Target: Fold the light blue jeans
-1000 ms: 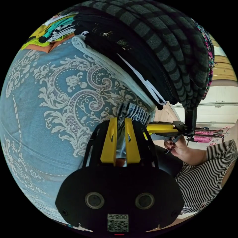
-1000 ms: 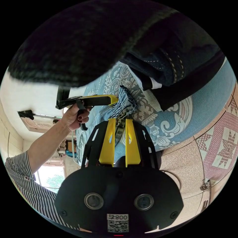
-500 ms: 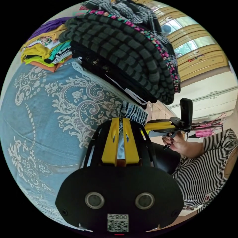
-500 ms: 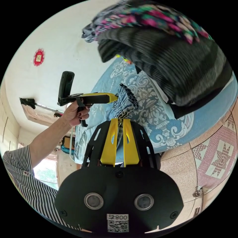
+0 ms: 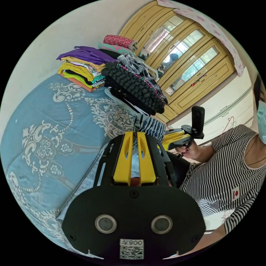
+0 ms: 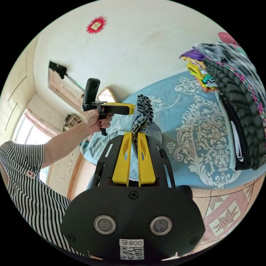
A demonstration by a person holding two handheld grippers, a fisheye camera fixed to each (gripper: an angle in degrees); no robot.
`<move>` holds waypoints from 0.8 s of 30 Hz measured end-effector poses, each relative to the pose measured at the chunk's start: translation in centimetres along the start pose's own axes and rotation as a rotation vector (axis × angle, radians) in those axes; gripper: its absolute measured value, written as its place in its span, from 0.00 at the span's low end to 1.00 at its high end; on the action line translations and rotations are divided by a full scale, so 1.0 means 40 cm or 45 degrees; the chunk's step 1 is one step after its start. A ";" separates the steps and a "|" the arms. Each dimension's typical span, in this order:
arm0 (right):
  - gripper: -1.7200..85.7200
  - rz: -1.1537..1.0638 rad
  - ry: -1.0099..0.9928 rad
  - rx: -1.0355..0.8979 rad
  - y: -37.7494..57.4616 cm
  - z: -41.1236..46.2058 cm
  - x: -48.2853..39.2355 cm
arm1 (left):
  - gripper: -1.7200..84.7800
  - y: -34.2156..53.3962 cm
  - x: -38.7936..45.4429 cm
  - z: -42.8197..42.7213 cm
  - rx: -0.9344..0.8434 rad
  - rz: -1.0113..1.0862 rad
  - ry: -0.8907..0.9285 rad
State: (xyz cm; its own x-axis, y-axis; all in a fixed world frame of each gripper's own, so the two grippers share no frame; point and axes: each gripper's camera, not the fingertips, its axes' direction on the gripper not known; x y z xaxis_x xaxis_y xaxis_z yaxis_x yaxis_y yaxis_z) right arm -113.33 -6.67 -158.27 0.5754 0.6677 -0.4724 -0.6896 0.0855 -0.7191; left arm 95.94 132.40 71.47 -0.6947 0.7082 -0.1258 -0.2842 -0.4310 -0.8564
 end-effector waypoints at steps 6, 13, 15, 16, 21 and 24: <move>0.06 -0.163 -0.085 -0.160 -0.063 0.238 -0.241 | 0.04 0.269 -0.073 -0.091 0.071 -0.142 -0.031; 0.06 -0.284 -0.065 -0.415 -0.094 0.592 -0.430 | 0.04 0.557 -0.179 -0.098 0.090 -0.419 -0.069; 0.06 -0.295 -0.058 -0.493 -0.092 0.682 -0.456 | 0.03 0.658 -0.212 -0.078 0.053 -0.567 -0.130; 0.06 -0.302 -0.046 -0.563 -0.087 0.745 -0.471 | 0.03 0.682 -0.218 -0.074 0.045 -0.603 -0.147; 0.05 -0.327 -0.021 -0.769 -0.049 0.933 -0.516 | 0.02 0.871 -0.228 -0.076 0.244 -0.843 -0.180; 0.05 -0.321 -0.032 -0.761 -0.047 0.966 -0.541 | 0.02 0.900 -0.184 -0.058 0.348 -0.747 -0.102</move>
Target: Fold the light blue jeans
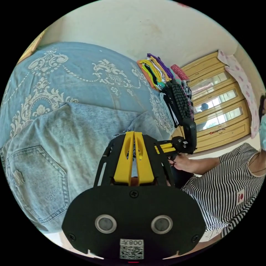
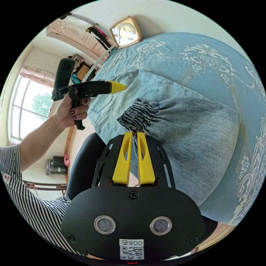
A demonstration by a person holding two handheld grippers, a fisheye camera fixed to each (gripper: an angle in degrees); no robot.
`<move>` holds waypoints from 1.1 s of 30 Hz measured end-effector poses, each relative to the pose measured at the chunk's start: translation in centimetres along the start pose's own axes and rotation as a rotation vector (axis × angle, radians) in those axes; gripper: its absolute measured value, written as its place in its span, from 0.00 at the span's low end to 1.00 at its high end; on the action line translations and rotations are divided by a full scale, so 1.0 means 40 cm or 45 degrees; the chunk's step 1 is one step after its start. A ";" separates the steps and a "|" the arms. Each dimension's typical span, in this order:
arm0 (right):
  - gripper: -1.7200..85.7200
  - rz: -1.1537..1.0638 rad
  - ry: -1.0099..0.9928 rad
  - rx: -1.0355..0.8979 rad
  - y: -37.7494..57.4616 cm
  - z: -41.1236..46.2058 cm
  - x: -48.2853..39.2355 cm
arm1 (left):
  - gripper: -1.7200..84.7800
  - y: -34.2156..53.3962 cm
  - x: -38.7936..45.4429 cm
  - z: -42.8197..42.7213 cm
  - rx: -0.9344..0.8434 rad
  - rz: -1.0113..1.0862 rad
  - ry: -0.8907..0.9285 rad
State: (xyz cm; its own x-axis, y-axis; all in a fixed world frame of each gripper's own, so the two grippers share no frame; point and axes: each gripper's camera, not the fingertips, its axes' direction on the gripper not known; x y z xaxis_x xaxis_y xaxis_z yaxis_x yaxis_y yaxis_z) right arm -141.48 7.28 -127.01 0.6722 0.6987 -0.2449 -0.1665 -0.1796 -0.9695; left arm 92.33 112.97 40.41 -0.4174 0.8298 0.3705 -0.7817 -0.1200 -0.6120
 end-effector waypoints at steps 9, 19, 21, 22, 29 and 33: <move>0.02 -0.020 -0.070 -0.016 -0.021 -0.018 -0.070 | 0.02 0.123 -0.016 0.124 -0.192 -0.026 -0.238; 0.02 0.158 0.107 -0.079 0.029 0.027 0.013 | 0.02 0.193 -0.019 0.167 -0.196 -0.092 -0.310; 0.02 0.122 0.144 -0.086 0.030 0.010 -0.015 | 0.02 0.205 0.001 0.167 -0.172 -0.106 -0.365; 0.02 0.087 0.168 -0.047 0.042 -0.008 -0.038 | 0.02 0.209 0.009 0.166 -0.158 -0.103 -0.383; 0.02 0.212 0.069 -0.055 0.124 0.024 0.029 | 0.02 0.251 0.025 0.221 -0.170 -0.170 -0.423; 0.02 0.157 0.147 0.015 0.166 -0.021 -0.001 | 0.02 0.267 0.063 0.234 -0.142 -0.128 -0.517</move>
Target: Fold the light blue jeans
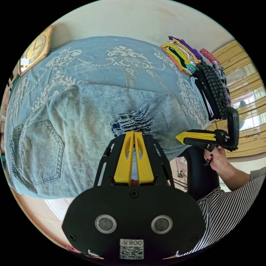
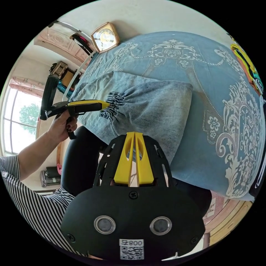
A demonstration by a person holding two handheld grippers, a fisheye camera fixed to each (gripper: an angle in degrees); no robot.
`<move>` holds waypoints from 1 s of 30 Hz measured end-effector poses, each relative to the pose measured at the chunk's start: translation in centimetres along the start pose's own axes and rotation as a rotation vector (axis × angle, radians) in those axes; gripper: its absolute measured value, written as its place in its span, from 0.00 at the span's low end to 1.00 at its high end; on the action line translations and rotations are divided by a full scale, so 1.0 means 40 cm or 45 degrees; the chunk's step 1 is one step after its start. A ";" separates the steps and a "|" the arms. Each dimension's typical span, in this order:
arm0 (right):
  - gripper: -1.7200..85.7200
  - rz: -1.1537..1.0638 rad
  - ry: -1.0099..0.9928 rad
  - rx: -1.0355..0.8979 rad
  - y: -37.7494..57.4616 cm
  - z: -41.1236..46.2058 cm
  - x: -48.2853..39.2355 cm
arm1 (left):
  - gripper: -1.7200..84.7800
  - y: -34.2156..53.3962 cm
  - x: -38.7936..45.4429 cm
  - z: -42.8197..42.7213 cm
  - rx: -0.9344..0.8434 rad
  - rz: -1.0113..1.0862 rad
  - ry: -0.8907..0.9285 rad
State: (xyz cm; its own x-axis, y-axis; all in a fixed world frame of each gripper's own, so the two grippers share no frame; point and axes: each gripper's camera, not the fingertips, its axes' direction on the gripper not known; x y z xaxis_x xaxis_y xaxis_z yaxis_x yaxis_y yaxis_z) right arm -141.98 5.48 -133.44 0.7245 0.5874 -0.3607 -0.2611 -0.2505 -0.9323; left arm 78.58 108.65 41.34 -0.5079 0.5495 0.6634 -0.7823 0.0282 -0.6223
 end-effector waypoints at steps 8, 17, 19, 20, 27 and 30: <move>0.03 0.142 -0.133 0.049 0.126 -0.019 0.126 | 0.03 0.026 0.052 0.020 0.034 -0.016 -0.002; 0.08 0.429 -0.397 0.153 0.369 -0.043 0.403 | 0.09 0.047 0.259 0.110 -0.003 0.211 0.278; 0.08 0.432 -0.436 0.133 0.378 -0.023 0.424 | 0.09 0.039 0.306 0.132 -0.029 0.266 0.306; 0.08 0.432 -0.445 0.113 0.380 -0.010 0.436 | 0.10 0.033 0.336 0.143 -0.042 0.301 0.307; 0.08 0.494 -0.614 0.071 0.426 0.055 0.525 | 0.13 -0.004 0.462 0.192 -0.064 0.398 0.223; 0.06 0.472 -0.658 0.073 0.443 0.070 0.538 | 0.13 -0.020 0.501 0.218 -0.083 0.402 0.216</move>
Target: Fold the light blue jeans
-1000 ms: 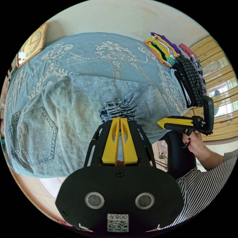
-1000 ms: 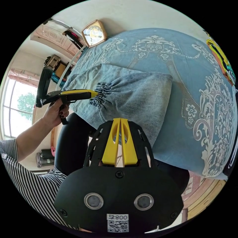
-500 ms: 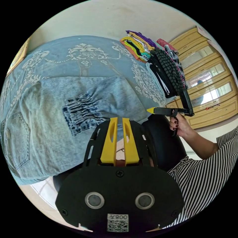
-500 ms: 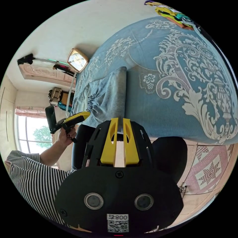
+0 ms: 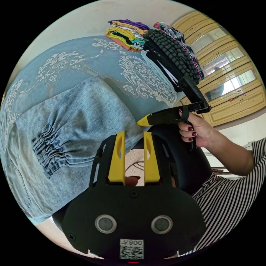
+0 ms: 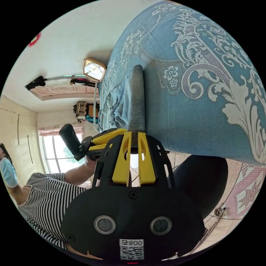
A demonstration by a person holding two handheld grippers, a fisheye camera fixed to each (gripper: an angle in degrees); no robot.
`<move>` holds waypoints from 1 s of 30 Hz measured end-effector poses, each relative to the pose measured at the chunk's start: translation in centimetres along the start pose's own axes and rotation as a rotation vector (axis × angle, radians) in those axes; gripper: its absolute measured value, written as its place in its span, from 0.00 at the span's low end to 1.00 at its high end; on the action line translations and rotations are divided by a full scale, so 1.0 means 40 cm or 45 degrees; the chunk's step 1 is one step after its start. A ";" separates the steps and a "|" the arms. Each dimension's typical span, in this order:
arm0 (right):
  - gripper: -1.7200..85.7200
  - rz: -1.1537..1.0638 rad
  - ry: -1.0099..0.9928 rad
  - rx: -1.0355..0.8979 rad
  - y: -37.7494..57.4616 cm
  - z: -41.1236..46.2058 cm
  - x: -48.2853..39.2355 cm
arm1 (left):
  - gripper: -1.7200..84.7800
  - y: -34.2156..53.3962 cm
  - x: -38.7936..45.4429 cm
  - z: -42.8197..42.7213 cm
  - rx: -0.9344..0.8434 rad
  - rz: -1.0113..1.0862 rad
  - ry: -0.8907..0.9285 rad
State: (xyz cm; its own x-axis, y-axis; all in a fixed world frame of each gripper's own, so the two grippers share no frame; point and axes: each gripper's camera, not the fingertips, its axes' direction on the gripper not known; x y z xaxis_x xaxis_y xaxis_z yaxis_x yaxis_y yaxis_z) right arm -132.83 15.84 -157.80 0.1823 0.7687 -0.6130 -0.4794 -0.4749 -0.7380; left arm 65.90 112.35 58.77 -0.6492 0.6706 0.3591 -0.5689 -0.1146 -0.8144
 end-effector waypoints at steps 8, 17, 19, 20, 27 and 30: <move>0.04 -0.014 0.002 -0.039 0.016 0.033 0.043 | 0.14 -0.051 0.066 0.045 -0.030 0.016 -0.097; 0.02 -0.029 -0.066 -0.070 0.023 0.075 0.093 | 0.14 -0.076 0.079 0.074 0.011 0.010 0.035; 0.02 -0.060 -0.140 -0.103 0.021 0.097 0.095 | 0.11 -0.085 0.076 0.094 -0.032 -0.021 -0.020; 0.02 -0.074 -0.185 -0.125 0.020 0.115 0.094 | 0.09 -0.090 0.076 0.105 -0.046 -0.028 -0.026; 0.03 -0.121 -0.018 -0.033 0.008 0.061 0.101 | 0.05 -0.086 0.054 0.135 0.016 -0.105 0.002; 0.05 -0.098 0.062 0.046 -0.033 0.015 0.129 | 0.05 -0.083 0.041 0.142 0.039 -0.123 0.042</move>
State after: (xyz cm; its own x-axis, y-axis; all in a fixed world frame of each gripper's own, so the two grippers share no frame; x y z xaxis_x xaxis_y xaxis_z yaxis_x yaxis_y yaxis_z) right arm -131.75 20.70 -159.81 0.2607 0.7805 -0.5682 -0.4926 -0.3986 -0.7736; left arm 63.88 109.66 64.66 -0.5738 0.7033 0.4197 -0.6436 -0.0703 -0.7621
